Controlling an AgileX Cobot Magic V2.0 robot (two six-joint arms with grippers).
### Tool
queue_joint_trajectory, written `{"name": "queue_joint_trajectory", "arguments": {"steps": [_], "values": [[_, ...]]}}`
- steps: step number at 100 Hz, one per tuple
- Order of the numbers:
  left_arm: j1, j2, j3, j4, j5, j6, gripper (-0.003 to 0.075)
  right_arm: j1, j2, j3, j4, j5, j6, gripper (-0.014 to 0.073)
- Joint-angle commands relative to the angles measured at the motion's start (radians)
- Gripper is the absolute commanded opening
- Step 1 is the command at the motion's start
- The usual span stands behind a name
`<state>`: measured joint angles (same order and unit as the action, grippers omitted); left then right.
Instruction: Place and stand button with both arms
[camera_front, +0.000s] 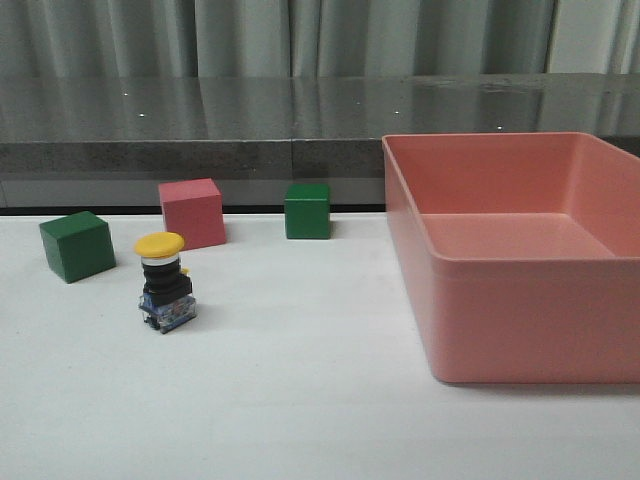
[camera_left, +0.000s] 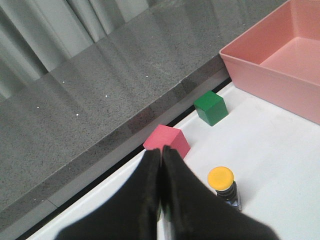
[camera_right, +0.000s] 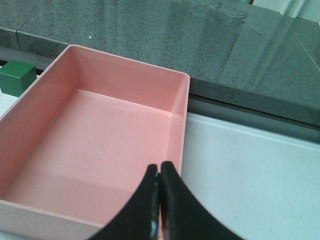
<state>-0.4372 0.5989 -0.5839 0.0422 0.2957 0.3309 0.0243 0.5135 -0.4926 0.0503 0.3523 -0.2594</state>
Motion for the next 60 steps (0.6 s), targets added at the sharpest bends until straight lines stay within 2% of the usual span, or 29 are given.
{"name": "queue_joint_trajectory", "arguments": {"steps": [1,30,60], "values": [[0.003,-0.064,0.054,-0.018,-0.155,-0.015,-0.0019,-0.006,0.001,-0.027,-0.001,-0.082,0.000,-0.0061],[0.003,-0.113,0.184,-0.099,-0.159,-0.015,-0.0019,-0.006,0.001,-0.027,-0.001,-0.082,0.000,-0.0061],[0.003,-0.113,0.196,-0.097,-0.164,-0.015,-0.0019,-0.006,0.001,-0.027,-0.001,-0.082,0.000,-0.0061]]}}
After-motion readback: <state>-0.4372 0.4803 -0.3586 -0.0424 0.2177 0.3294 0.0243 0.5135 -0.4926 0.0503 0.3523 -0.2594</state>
